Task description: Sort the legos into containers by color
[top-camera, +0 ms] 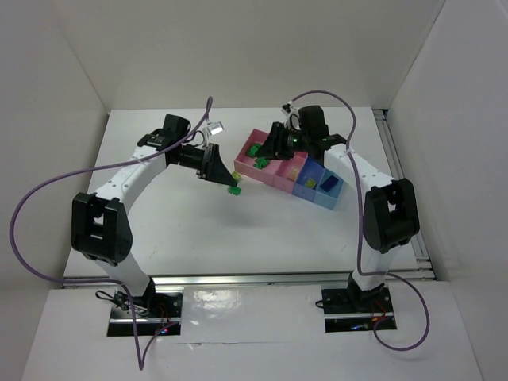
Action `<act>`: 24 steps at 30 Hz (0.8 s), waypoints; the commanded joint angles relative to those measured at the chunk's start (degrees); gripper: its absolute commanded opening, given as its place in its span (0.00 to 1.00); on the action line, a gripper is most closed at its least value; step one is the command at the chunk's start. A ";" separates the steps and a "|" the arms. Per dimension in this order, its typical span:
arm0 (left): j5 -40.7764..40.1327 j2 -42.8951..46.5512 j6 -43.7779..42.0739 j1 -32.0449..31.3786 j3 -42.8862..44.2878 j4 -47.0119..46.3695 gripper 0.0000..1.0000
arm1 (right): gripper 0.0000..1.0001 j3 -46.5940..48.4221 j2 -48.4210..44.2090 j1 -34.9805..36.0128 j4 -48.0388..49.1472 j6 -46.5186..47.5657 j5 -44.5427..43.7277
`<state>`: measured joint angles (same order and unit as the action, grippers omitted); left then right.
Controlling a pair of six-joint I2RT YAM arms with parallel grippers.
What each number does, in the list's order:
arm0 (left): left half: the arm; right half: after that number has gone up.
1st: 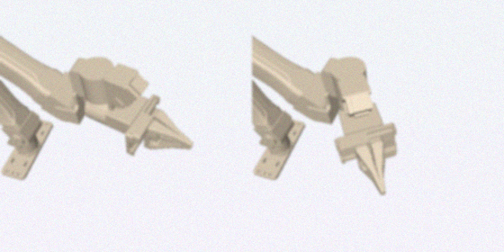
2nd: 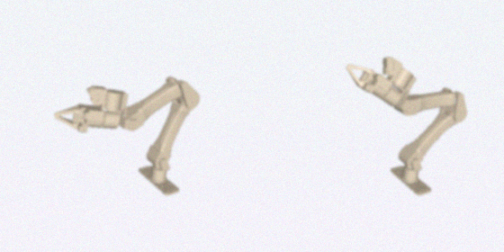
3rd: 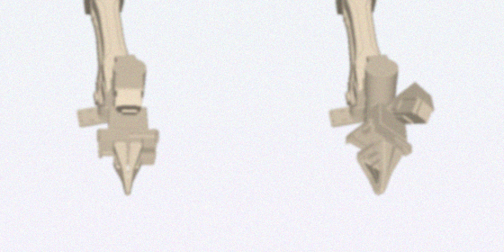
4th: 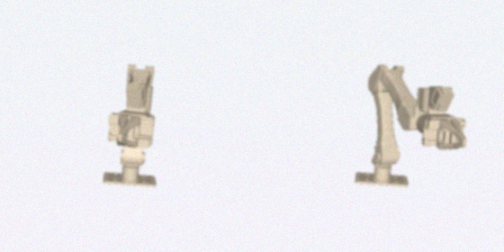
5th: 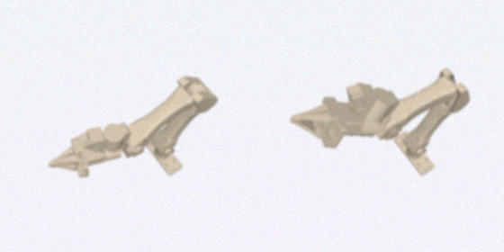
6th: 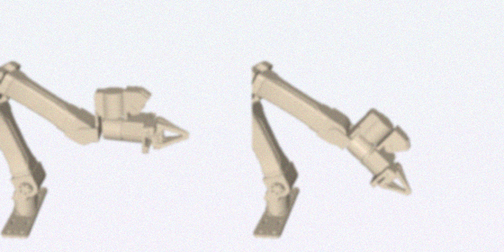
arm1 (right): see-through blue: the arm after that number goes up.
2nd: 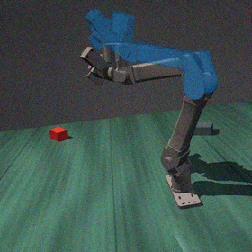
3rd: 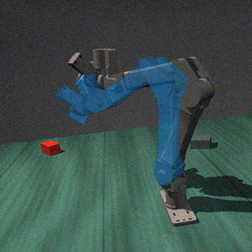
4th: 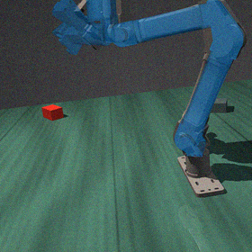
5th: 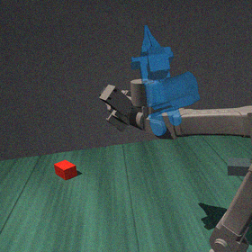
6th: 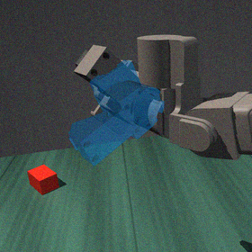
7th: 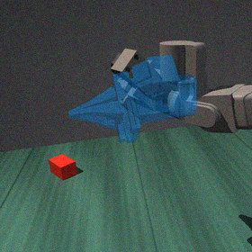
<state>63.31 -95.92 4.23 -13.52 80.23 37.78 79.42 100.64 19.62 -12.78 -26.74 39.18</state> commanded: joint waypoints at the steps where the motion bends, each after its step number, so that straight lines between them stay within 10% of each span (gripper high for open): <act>1: -0.20 0.73 0.96 -0.01 0.46 -0.95 0.00 | 0.21 3.03 0.35 1.38 2.22 -5.86 -24.38; 7: -5.56 1.96 5.60 -0.02 0.46 -2.27 0.00 | 0.30 12.32 9.65 2.00 -1.71 -5.70 -33.37; 12: -10.04 0.39 12.46 -0.02 2.90 -7.98 0.00 | 0.92 27.25 20.45 2.62 -12.86 -0.33 -34.25; 16: -11.72 -2.42 13.00 -1.07 6.43 -7.46 0.00 | 0.88 25.55 14.70 2.62 -12.47 2.13 -31.90; 24: -4.61 -4.36 12.29 -0.54 8.72 -6.31 0.00 | 0.76 -12.17 -5.02 -2.48 22.25 -3.57 10.00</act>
<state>54.04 -99.39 15.59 -14.28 87.02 31.88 71.24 99.33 17.96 -7.35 -27.51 30.33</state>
